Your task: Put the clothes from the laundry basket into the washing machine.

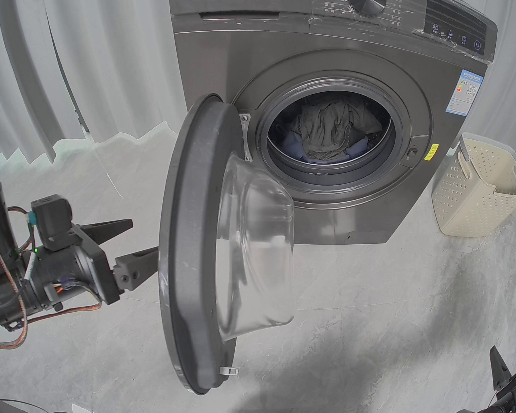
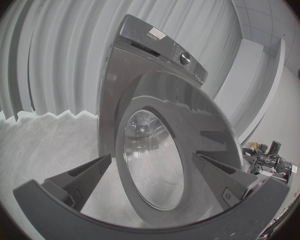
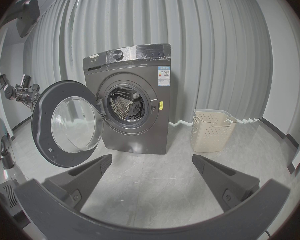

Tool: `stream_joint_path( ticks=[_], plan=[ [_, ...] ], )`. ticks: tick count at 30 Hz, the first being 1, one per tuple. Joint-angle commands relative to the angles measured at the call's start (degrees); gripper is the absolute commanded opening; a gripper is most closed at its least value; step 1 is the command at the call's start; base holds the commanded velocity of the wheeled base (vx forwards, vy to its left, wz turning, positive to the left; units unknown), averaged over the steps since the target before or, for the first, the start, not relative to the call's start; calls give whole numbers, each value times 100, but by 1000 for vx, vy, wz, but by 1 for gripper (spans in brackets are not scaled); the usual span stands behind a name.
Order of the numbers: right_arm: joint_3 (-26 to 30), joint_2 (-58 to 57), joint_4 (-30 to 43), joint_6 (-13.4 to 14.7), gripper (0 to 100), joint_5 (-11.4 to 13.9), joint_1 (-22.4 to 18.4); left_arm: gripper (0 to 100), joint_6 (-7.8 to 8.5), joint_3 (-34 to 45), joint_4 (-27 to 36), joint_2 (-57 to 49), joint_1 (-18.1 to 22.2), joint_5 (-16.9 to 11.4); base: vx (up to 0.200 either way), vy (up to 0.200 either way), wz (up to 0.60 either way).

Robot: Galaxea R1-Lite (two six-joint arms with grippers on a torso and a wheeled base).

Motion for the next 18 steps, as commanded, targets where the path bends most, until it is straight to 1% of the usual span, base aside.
stream_joint_path(
  ticks=[1, 4, 5, 6, 7, 10, 12, 16, 18],
  plan=[
    [92, -93, 0, -6, 100, 6, 10, 100, -8, -292, -401, 943, -433, 86, 0, 0, 0],
    [92, -93, 0, -6, 100, 6, 10, 100, -17, -511, -796, 1382, -600, 253, 0, 0, 0],
    [92, -93, 0, -6, 100, 6, 10, 100, -17, -511, -796, 1382, -600, 253, 0, 0, 0],
    [92, -93, 0, -6, 100, 6, 2, 100, -26, -740, -955, 1637, -680, 385, 0, 0, 0],
    [92, -93, 0, -6, 100, 6, 10, 100, -52, -854, -1007, 1743, -706, 438, 0, 0, 0],
    [92, -93, 0, -6, 100, 6, 2, 100, -201, -1302, -1043, 2042, -864, 561, 0, 0, 0],
    [92, -93, 0, -6, 100, 6, 2, 100, -272, -1566, -1051, 2217, -926, 613, 0, 0, 0],
    [92, -93, 0, -6, 100, 6, 10, 100, -298, -1988, -1095, 2613, -1005, 745, 0, 0, 0],
    [92, -93, 0, -6, 100, 6, 10, 100, -307, -2085, -1192, 2780, -1040, 754, 0, 0, 0]
  ],
)
